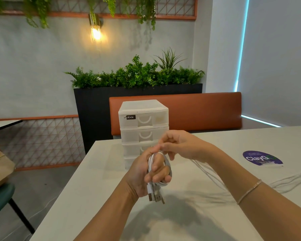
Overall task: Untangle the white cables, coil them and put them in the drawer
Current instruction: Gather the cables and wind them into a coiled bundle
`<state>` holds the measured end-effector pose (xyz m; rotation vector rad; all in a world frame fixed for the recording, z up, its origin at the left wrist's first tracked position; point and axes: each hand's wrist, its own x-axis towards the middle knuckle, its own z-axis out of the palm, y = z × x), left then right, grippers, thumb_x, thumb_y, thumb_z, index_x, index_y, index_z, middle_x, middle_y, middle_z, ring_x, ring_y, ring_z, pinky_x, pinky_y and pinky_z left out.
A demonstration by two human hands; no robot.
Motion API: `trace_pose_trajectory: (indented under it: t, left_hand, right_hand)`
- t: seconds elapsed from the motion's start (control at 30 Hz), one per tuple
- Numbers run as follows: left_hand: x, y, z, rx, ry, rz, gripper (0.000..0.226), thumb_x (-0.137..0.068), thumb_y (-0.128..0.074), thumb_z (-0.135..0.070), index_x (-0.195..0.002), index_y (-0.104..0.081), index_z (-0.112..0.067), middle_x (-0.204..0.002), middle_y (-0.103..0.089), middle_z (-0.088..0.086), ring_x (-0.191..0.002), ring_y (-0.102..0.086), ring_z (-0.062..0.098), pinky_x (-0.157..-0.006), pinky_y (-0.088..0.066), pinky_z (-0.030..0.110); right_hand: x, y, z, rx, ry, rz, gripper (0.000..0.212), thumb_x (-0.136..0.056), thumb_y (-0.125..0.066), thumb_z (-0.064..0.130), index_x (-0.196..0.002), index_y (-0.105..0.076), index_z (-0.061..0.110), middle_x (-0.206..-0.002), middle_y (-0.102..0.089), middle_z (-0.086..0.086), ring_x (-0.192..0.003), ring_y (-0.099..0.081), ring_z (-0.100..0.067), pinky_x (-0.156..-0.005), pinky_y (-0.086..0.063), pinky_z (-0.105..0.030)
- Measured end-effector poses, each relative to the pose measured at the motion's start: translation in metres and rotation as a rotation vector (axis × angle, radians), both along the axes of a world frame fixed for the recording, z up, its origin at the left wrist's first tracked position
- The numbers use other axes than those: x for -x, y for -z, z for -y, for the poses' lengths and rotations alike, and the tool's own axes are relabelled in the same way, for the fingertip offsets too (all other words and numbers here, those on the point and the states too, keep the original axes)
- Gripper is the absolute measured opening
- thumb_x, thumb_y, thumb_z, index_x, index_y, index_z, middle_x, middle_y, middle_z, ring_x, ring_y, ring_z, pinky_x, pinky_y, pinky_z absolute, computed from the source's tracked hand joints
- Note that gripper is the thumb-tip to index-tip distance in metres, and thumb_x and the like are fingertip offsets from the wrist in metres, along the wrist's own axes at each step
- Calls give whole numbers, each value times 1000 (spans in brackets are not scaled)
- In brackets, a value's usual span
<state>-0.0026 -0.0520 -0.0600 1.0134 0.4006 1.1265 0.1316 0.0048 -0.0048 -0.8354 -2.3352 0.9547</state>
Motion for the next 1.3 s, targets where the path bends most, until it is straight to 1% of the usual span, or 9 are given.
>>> trace_pose_trajectory:
  t: [0.2,0.37,0.5,0.57,0.7,0.83,0.93,1.07,1.3]
  left_hand:
    - [11,0,-4,19,-46,-3,67,-92,-26,-31,-31,-46,-12,-22,-33,0,-25,-38,9,-48,-52,20]
    - [30,2,-9,-16,-22,189,63,-94,-34,-29,-36,-53,-13,-25,-40,0,-30,-47,9,-57,-55,20]
    - [42,-3,-9,14,-62,290,61,-91,-36,-26,-34,-52,-10,-25,-41,3,-29,-47,11,-50,-54,22]
    - [37,1,-10,16,-139,184,64,-91,-35,-30,-30,-47,-15,-22,-35,-1,-25,-41,7,-49,-53,18]
    - [27,5,-10,12,-12,118,65,-94,-30,-30,-33,-50,-15,-24,-39,-1,-28,-45,7,-56,-56,21]
    - [17,5,-7,29,7,98,67,-94,-30,-30,-31,-46,-13,-22,-35,0,-25,-42,9,-51,-55,21]
    - [18,5,-5,47,-66,43,67,-92,-32,-32,-29,-43,-13,-21,-31,1,-22,-38,10,-47,-54,22]
    - [23,7,-7,33,-114,23,62,-90,-36,-32,-32,-44,-12,-24,-33,2,-27,-40,11,-51,-55,23]
    - [8,10,-7,-8,-200,-66,50,-88,-42,-36,-47,-54,-11,-39,-50,5,-42,-55,14,-67,-57,29]
  right_hand:
    - [-22,7,-19,220,16,39,22,-83,-49,-11,-79,-58,9,-68,-62,-5,-54,-55,-15,-59,-51,-27]
    - [-65,20,-50,-80,210,706,20,-81,-57,11,-66,-61,22,-71,-63,3,-68,-57,-11,-70,-47,-25]
    - [-119,31,-66,24,383,830,24,-80,-53,8,-73,-69,24,-78,-61,2,-72,-52,-11,-68,-43,-21]
    - [-125,29,-66,72,409,682,21,-76,-55,7,-81,-67,24,-89,-64,-3,-74,-53,-11,-70,-44,-21]
    - [-83,11,-47,-84,462,-58,9,-88,-61,19,-89,-65,27,-100,-64,1,-92,-58,-16,-82,-45,-32]
    - [-1,11,-2,-26,172,-126,28,-96,-42,43,-110,-61,27,-99,-60,19,-96,-55,0,-83,-43,-13]
    - [27,28,11,125,34,-192,35,-97,-35,47,-95,-65,30,-95,-64,13,-91,-59,-1,-82,-41,-14]
    - [23,38,13,244,-65,-250,31,-101,-34,32,-101,-63,21,-100,-63,-19,-84,-54,-29,-77,-44,-33]
    - [19,62,5,386,-133,-434,30,-98,-37,4,-74,-53,9,-54,-60,4,-50,-49,-5,-58,-39,-17]
